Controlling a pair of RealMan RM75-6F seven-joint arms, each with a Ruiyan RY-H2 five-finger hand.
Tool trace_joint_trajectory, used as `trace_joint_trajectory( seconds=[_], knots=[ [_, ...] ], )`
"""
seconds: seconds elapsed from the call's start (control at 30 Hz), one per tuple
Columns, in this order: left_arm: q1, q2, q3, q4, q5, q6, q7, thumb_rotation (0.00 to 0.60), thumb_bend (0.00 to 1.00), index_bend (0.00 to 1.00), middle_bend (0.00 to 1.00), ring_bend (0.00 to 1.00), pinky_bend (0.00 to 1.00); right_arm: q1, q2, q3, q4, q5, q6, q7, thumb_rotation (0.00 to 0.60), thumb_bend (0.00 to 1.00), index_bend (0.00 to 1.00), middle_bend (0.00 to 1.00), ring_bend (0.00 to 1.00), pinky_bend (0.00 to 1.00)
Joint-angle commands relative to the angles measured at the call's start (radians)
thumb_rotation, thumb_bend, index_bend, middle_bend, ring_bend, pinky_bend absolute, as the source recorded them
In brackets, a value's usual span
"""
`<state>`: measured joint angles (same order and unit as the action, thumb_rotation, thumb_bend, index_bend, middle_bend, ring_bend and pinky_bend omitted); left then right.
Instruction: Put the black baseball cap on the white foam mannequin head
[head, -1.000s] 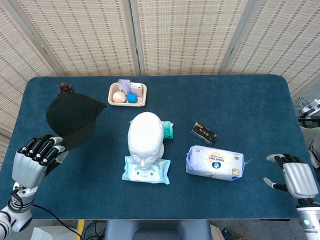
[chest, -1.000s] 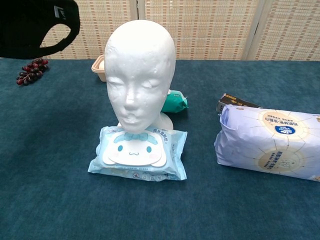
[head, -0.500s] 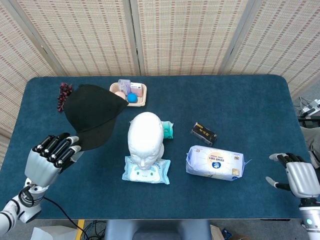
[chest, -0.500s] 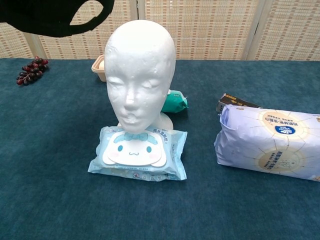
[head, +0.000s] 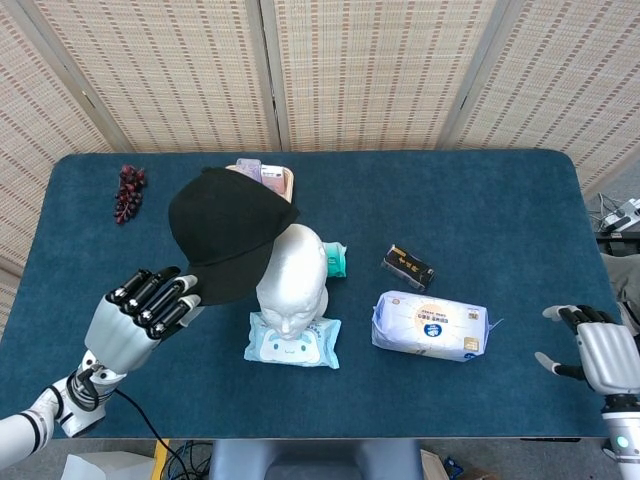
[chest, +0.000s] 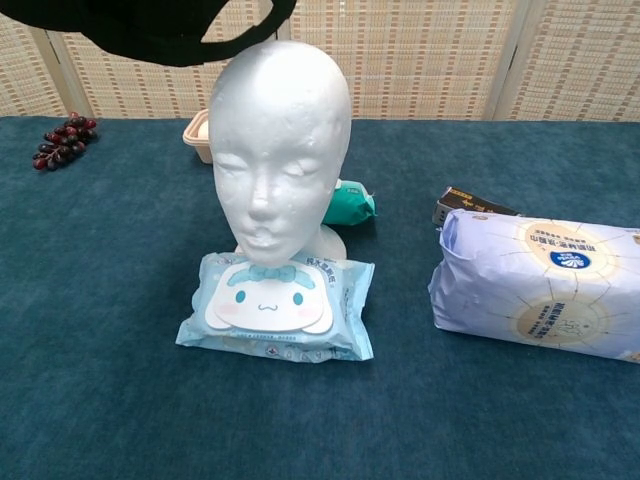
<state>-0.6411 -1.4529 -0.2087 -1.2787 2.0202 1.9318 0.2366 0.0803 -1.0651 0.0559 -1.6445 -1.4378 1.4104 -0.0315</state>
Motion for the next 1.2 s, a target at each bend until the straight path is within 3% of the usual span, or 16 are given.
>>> trace_joint_trajectory(
  seconds=[0.03,0.53,1.2],
  knots=[
    [-0.013,-0.008,-0.004,-0.013,0.013,-0.015,0.012,0.6,0.38,0.77,0.55,0.46,0.69,0.0,0.001,0.0,0.0,0.001,-0.001,0.002,0.6,0.0,0.36,0.4,0.3,0.33],
    [-0.065,-0.081,-0.004,-0.019,0.052,-0.081,0.046,0.6,0.38,0.77,0.55,0.46,0.69,-0.001,0.008,0.003,0.001,0.007,-0.004,0.016,0.6,0.0,0.36,0.4,0.3,0.33],
    [-0.089,-0.152,0.042,0.02,0.111,-0.108,0.059,0.6,0.38,0.77,0.55,0.46,0.7,-0.001,0.015,0.006,-0.001,0.021,-0.013,0.022,0.6,0.0,0.36,0.4,0.3,0.33]
  ],
)
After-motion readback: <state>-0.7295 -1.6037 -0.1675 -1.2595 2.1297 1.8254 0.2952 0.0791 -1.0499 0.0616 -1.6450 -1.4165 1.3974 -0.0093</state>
